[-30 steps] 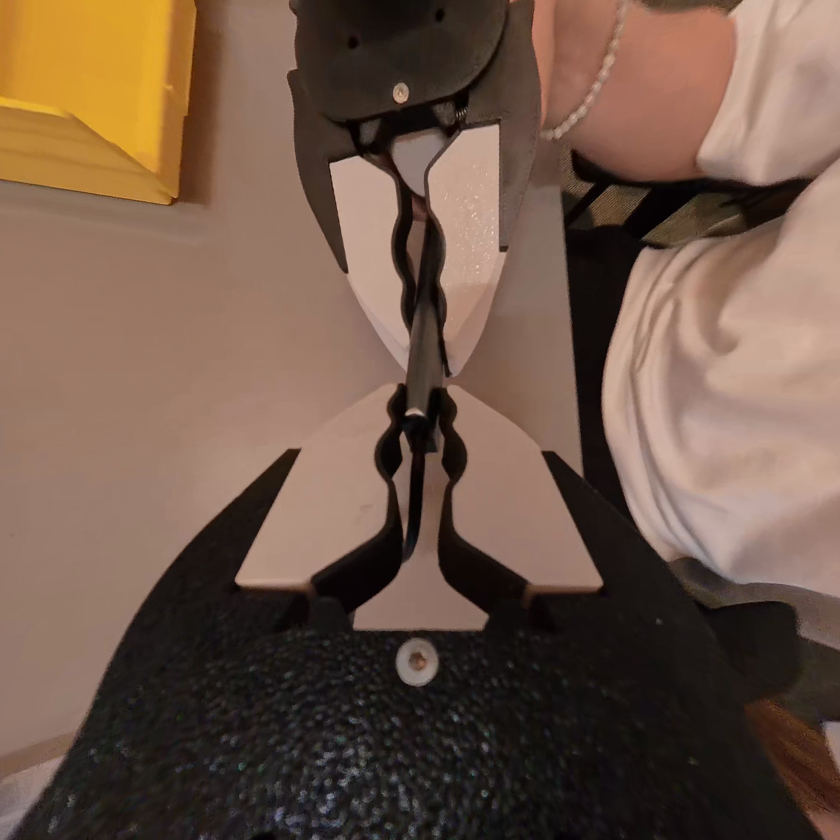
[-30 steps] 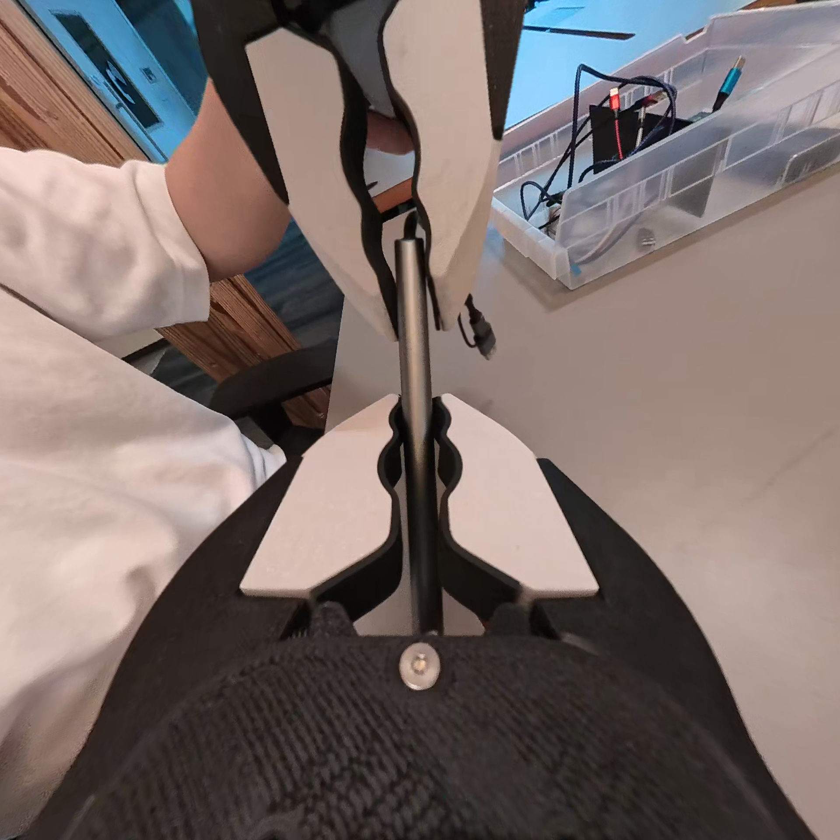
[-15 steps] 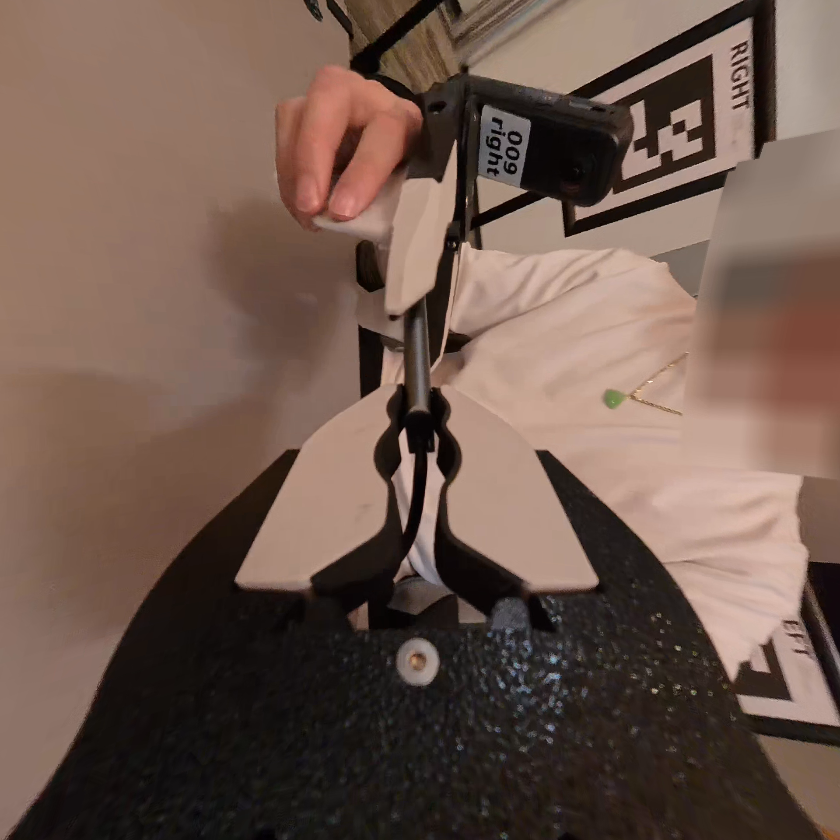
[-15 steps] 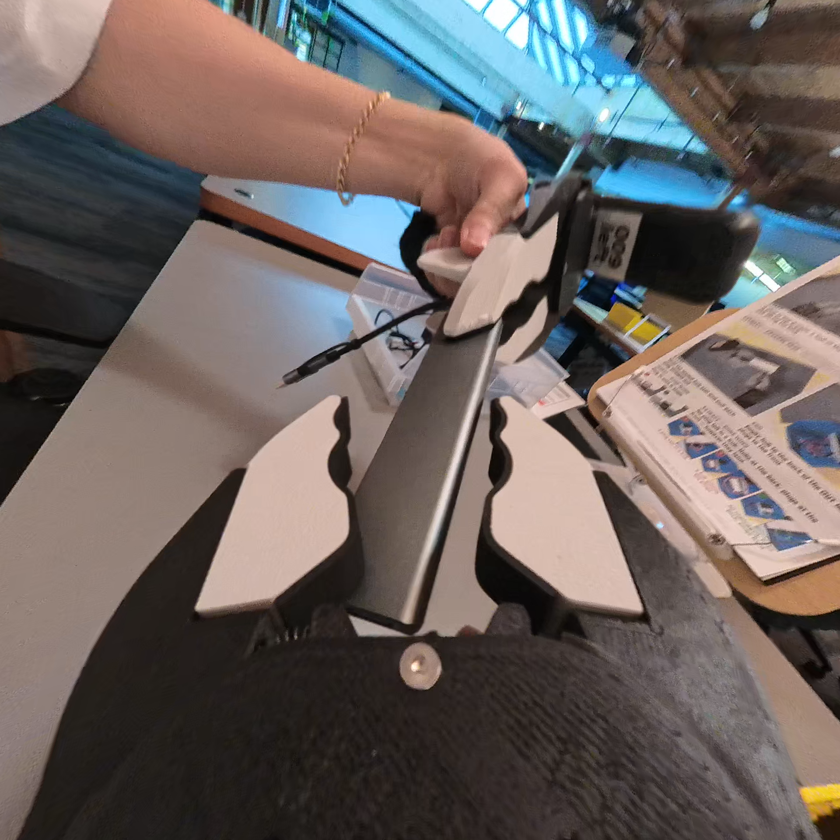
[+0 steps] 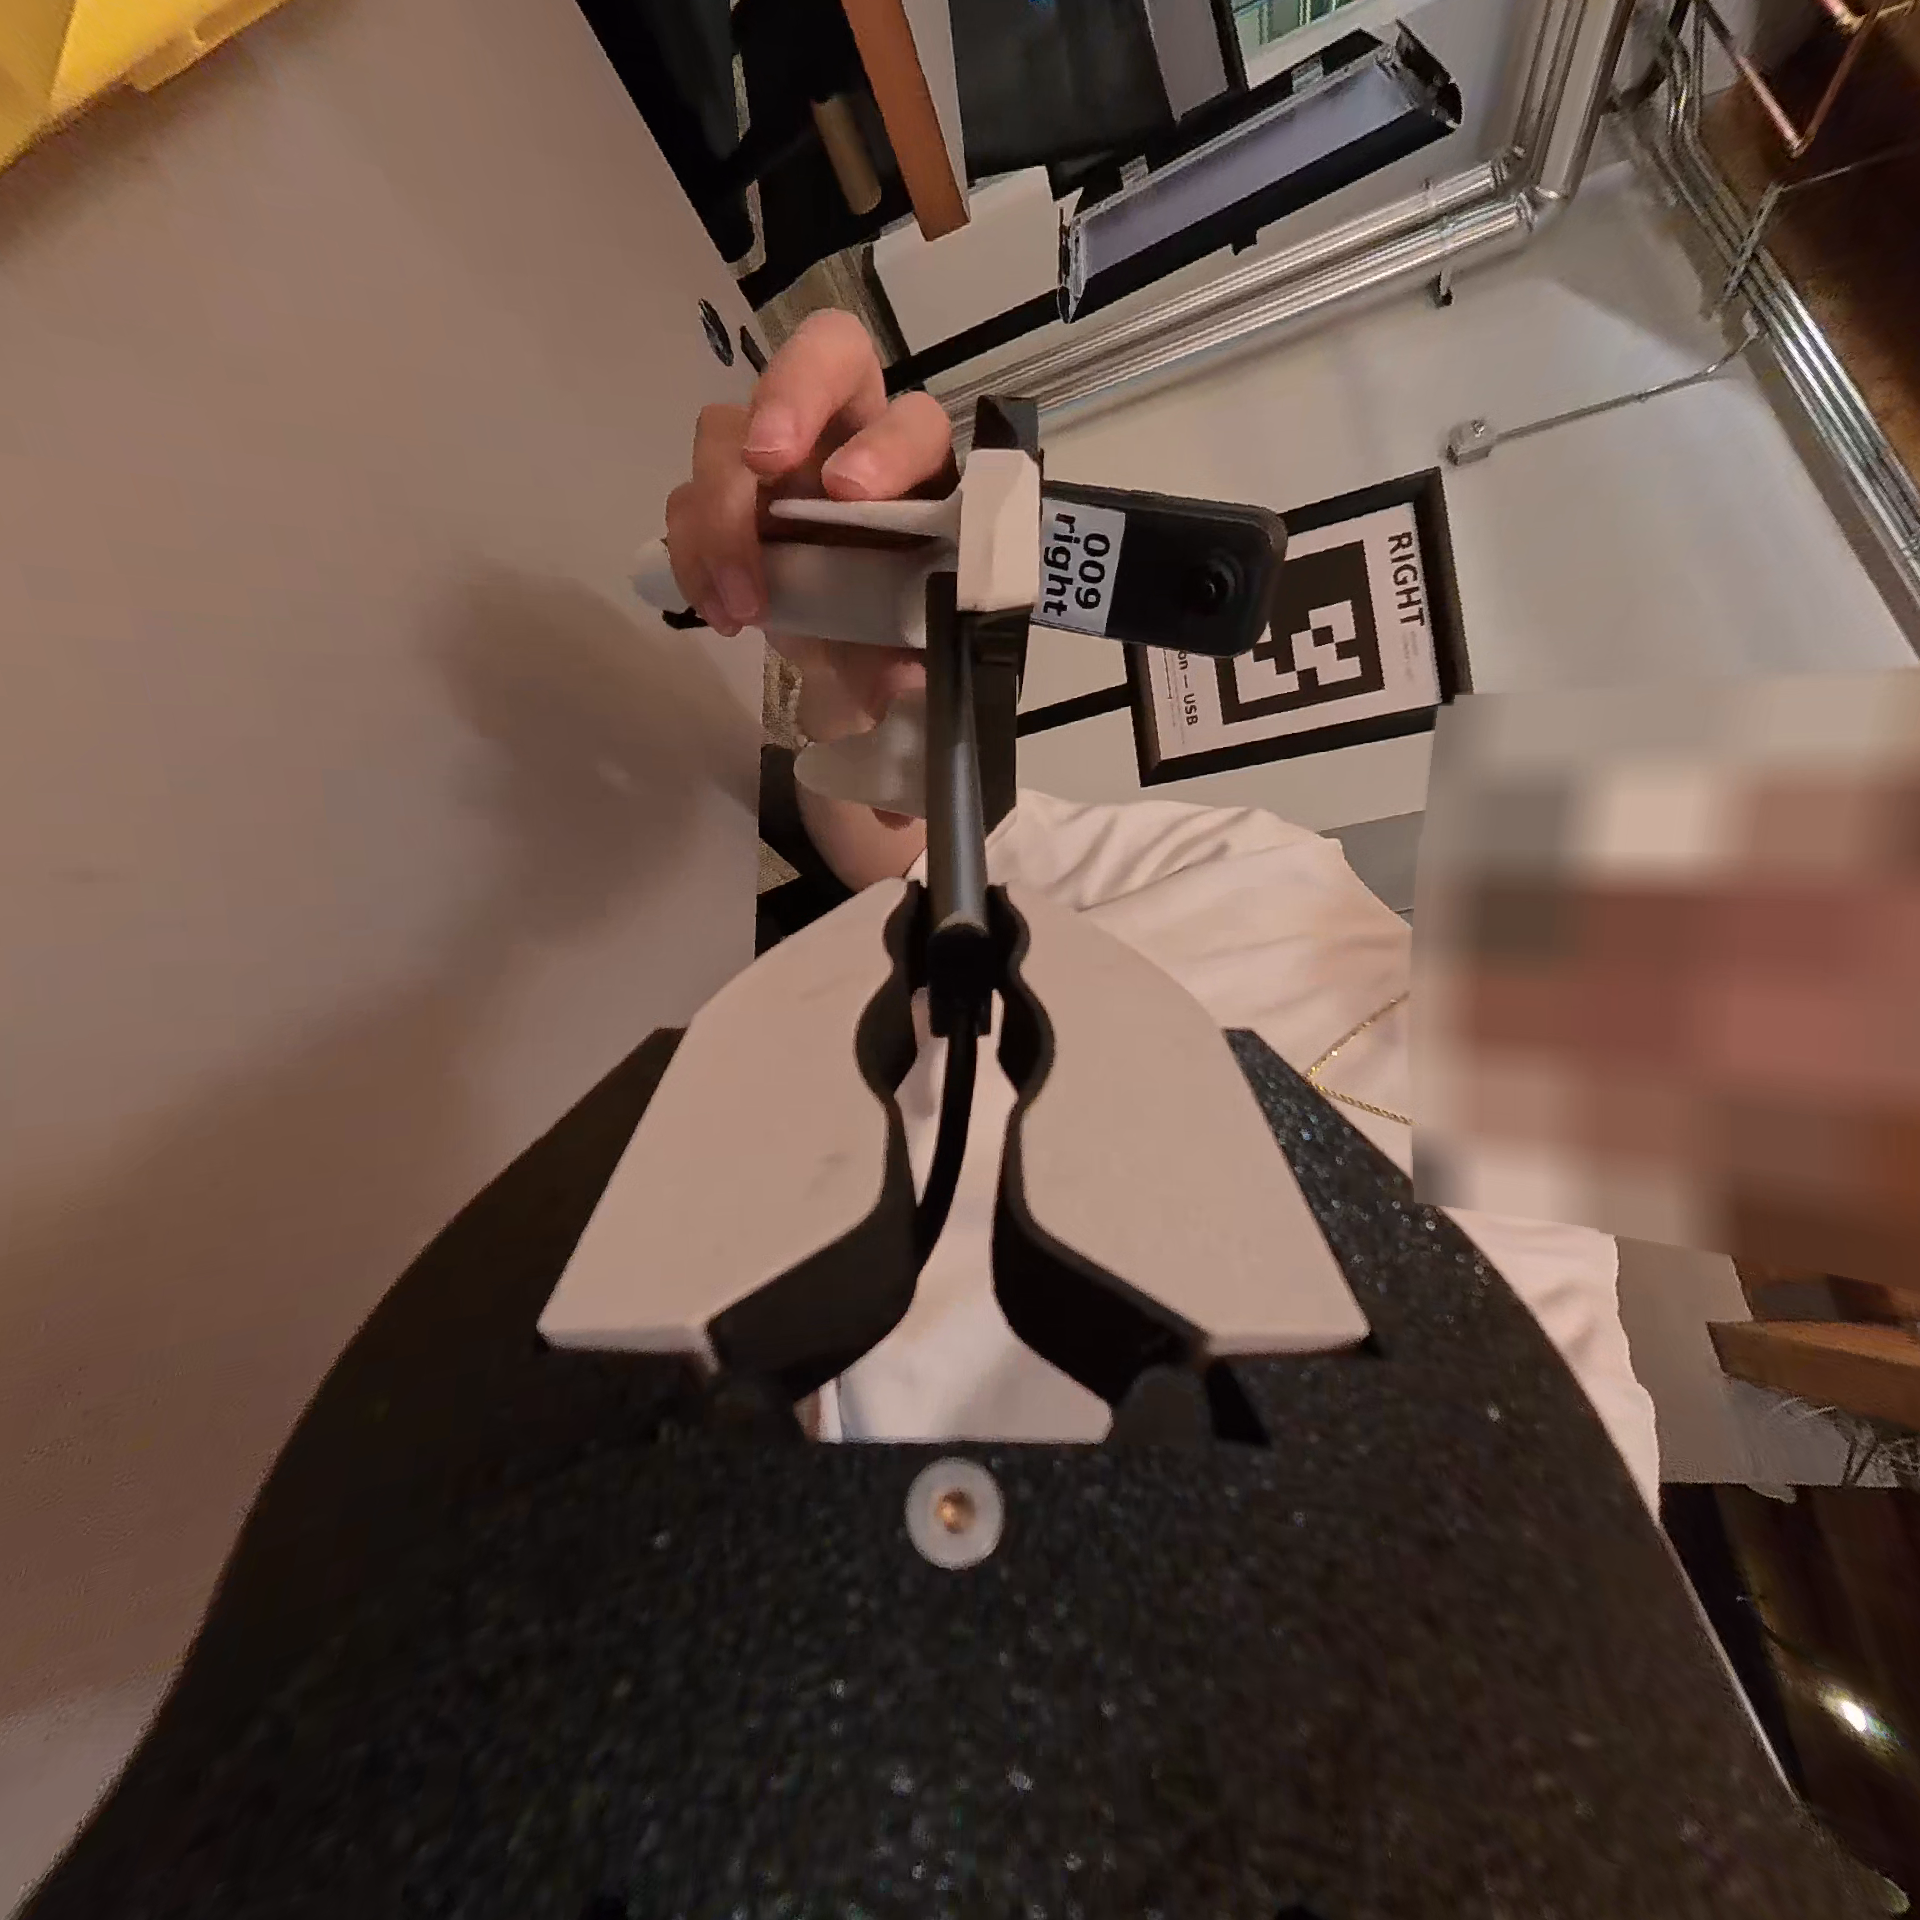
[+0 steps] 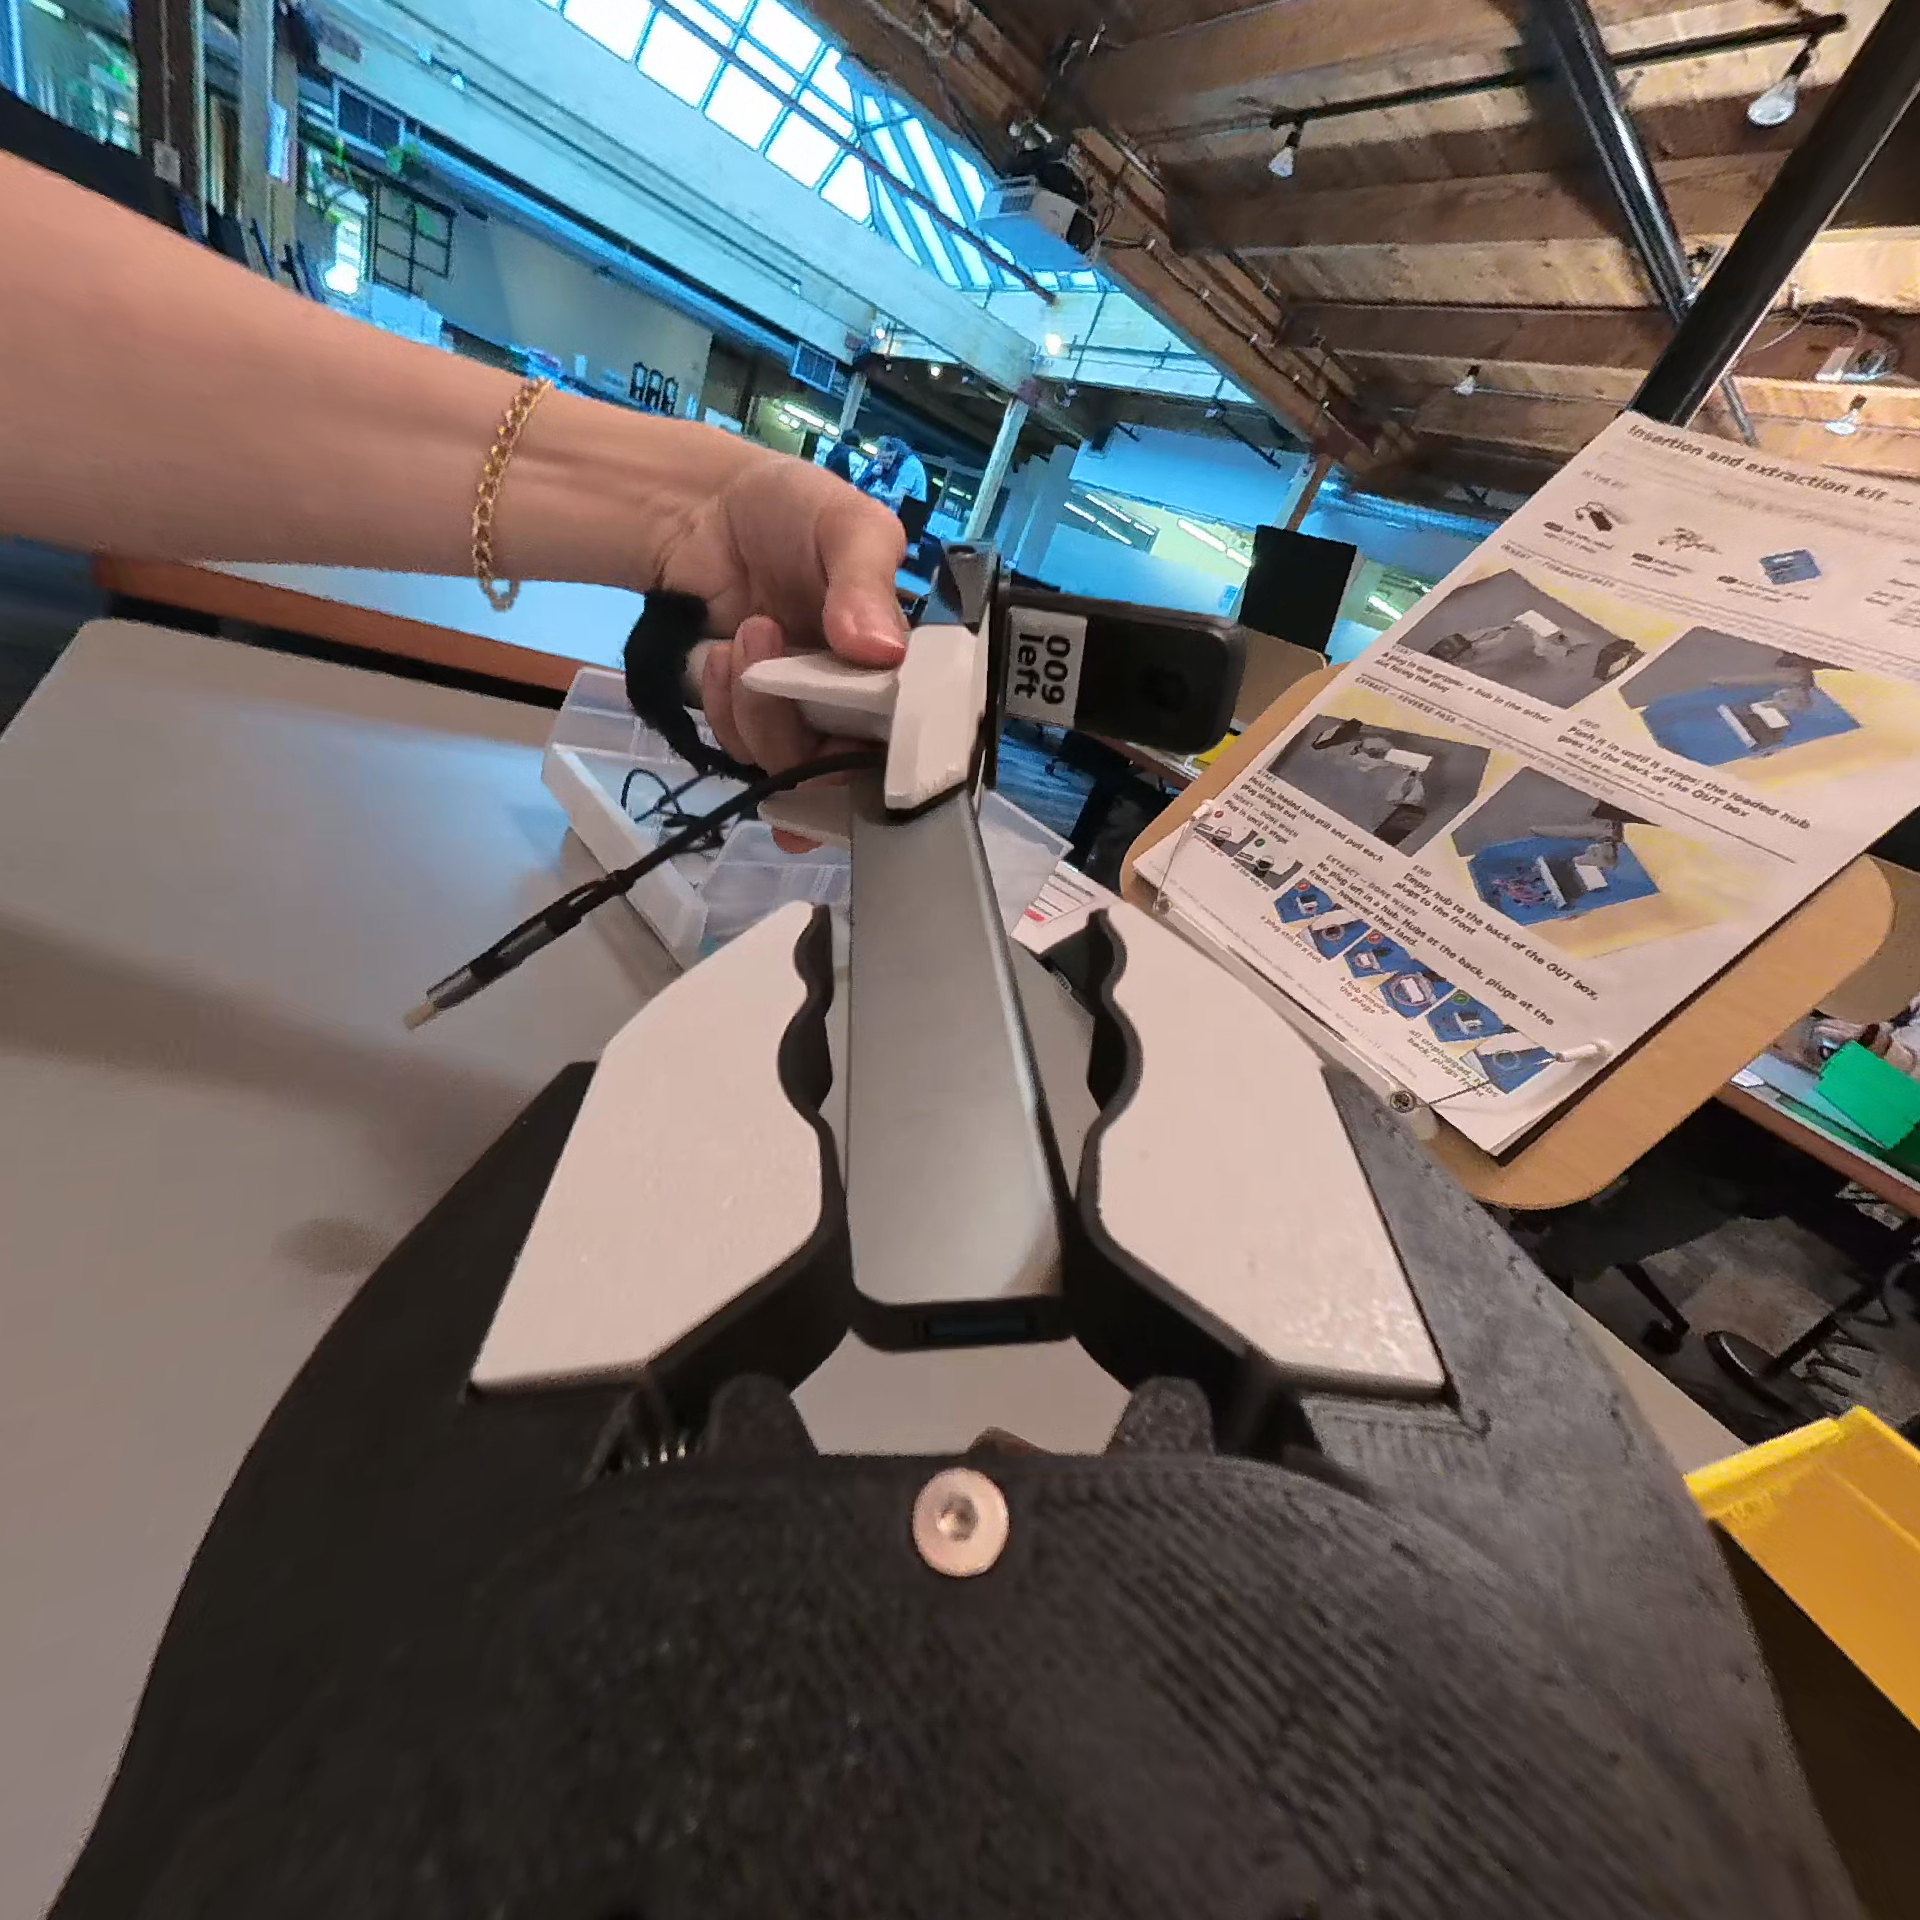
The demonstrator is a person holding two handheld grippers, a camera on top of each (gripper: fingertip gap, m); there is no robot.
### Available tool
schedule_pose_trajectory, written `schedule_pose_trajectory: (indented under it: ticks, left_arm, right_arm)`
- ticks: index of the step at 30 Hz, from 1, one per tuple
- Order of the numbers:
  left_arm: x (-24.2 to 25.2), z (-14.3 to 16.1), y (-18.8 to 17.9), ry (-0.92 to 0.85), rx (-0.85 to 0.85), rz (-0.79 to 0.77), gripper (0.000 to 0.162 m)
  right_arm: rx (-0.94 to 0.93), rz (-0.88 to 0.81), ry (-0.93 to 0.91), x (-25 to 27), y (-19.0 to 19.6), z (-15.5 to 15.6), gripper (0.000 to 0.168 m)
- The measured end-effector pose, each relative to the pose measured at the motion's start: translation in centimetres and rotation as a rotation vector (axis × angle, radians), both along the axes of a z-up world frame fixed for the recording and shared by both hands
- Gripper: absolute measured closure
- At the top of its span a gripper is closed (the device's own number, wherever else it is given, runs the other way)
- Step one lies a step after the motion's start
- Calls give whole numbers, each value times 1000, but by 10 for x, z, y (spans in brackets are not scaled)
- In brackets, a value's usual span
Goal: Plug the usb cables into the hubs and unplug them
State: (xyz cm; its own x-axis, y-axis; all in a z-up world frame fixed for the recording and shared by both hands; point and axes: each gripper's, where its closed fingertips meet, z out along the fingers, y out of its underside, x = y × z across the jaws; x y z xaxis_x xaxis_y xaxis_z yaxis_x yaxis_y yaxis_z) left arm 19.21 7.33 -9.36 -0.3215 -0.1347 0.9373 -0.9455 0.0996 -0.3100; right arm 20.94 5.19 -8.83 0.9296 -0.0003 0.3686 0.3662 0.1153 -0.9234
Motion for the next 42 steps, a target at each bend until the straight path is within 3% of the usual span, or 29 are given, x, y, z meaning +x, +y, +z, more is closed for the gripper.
schedule_pose_trajectory:
  ticks: [4,10,15,23,26,28,30,34,42]
  left_arm:
    - [1,5,4,-10,-31,12,152]
    - [0,11,9,-14,-31,19,152]
    - [0,12,13,-21,-33,45,152]
    - [10,18,19,-38,-78,147,151]
    - [17,18,25,-136,-19,198,147]
    - [25,20,31,-180,13,266,132]
    - [29,22,36,-206,22,315,128]
    - [29,23,43,-274,98,381,123]
    - [22,43,62,-599,497,626,107]
  right_arm:
    - [-26,39,-22,1,-10,-1,113]
    - [57,54,29,5,-16,9,130]
    - [53,45,28,5,-13,7,131]
    - [57,35,217,8,-6,10,132]
    - [74,77,321,9,-4,8,132]
    - [100,78,376,14,-5,9,132]
    - [116,88,420,18,-7,11,132]
    - [80,36,393,23,-7,8,132]
    - [55,15,485,38,-7,-2,132]
